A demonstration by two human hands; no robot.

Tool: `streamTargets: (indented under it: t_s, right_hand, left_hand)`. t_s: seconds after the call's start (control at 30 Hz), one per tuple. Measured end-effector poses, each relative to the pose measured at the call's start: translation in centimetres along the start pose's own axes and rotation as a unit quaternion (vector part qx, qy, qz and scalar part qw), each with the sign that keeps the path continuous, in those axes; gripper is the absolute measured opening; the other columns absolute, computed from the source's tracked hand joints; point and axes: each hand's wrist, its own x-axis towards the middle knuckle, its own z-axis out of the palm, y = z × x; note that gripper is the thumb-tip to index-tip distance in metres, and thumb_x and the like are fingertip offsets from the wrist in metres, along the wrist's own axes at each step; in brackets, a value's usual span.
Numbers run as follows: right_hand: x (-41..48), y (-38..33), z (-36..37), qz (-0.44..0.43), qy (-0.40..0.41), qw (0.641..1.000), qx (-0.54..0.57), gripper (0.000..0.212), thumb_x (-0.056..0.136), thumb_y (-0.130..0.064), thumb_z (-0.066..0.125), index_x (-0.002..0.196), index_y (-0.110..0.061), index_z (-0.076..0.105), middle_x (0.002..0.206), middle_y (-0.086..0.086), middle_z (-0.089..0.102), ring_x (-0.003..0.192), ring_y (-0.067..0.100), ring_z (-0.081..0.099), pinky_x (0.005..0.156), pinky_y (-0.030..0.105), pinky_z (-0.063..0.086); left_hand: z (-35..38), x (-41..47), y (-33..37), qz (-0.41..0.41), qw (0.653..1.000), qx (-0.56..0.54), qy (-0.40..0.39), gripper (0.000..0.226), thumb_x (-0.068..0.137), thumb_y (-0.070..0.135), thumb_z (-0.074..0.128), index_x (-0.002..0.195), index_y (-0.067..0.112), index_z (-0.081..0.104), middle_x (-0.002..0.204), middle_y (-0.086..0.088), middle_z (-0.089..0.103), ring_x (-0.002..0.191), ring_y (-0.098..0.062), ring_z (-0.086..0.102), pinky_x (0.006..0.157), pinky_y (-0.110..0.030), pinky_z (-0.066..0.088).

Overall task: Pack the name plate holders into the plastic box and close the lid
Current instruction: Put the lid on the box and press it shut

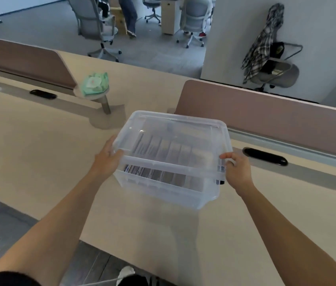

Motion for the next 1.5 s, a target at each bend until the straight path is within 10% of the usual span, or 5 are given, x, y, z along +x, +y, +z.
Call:
streamTargets:
  t_s: [0.2,0.6,1.0,1.2,1.5]
  right_hand:
    - [-0.9,0.6,3.7,0.062,0.069,0.995,-0.039,0.042,0.084,0.007,0.034,0.074,-0.023,0.061,0.084,0.003,0.059,0.067,0.024,0.051,0.059,0.029,0.04]
    - [-5.0,0.2,7.2,0.116,0.135,0.982,-0.059,0.042,0.095,-0.005,0.039,0.123,-0.023,0.065,0.134,0.009,0.06,0.119,0.032,0.057,0.099,0.046,0.051]
    - [-6.4,0.9,7.8,0.117,0.134,0.978,-0.108,0.014,0.095,-0.006,0.036,0.085,-0.002,0.045,0.074,0.01,0.051,0.072,0.032,0.049,0.057,0.032,0.034]
    - [-6.3,-1.6,6.8,0.158,0.1,0.972,-0.139,0.038,0.097,-0.001,0.038,0.131,0.002,0.053,0.125,0.025,0.061,0.109,0.044,0.058,0.088,0.043,0.05]
    - [-5.1,-2.2,6.9,0.164,0.004,0.933,-0.32,0.045,0.097,-0.007,0.041,0.141,0.001,0.038,0.12,0.019,0.051,0.116,0.036,0.058,0.087,0.037,0.045]
  left_hand:
    - [-0.2,3.0,-3.0,0.108,0.992,0.062,-0.03,0.041,0.086,0.038,0.054,0.122,0.019,0.054,0.083,0.01,0.057,0.081,-0.023,0.054,0.073,-0.029,0.042]
    - [-0.7,3.2,-6.4,0.098,0.991,0.042,-0.079,0.053,0.097,0.01,0.053,0.148,0.013,0.039,0.152,-0.002,0.041,0.128,-0.009,0.044,0.097,-0.017,0.027]
    - [-1.7,2.5,-6.4,0.09,0.976,0.142,-0.141,0.055,0.098,0.025,0.035,0.149,0.005,0.029,0.153,-0.012,0.037,0.14,-0.029,0.037,0.109,-0.034,0.032]
    - [-1.8,5.1,-5.5,0.09,0.958,0.227,-0.151,0.045,0.1,0.008,0.033,0.145,0.007,0.035,0.107,0.004,0.049,0.099,-0.019,0.047,0.083,-0.027,0.034]
    - [-0.8,6.2,-2.5,0.065,0.885,0.435,-0.154,0.052,0.101,0.039,0.033,0.142,0.009,0.034,0.157,-0.015,0.023,0.141,-0.041,0.023,0.113,-0.047,0.02]
